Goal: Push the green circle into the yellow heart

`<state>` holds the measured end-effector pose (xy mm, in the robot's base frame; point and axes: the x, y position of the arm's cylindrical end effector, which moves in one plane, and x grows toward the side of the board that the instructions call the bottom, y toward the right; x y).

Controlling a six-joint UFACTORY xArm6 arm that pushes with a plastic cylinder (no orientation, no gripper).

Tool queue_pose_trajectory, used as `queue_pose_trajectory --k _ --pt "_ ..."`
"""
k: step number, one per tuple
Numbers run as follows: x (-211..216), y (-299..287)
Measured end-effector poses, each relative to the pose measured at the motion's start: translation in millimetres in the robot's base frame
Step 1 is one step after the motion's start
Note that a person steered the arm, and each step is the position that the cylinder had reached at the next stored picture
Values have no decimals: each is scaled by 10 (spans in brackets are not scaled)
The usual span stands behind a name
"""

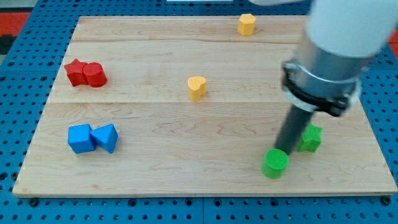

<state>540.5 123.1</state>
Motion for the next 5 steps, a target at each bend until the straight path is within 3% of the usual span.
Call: queue_pose_trajectory --k 2,3,5 --pt "590 678" --pt "713 74" --pt "-218 -970"
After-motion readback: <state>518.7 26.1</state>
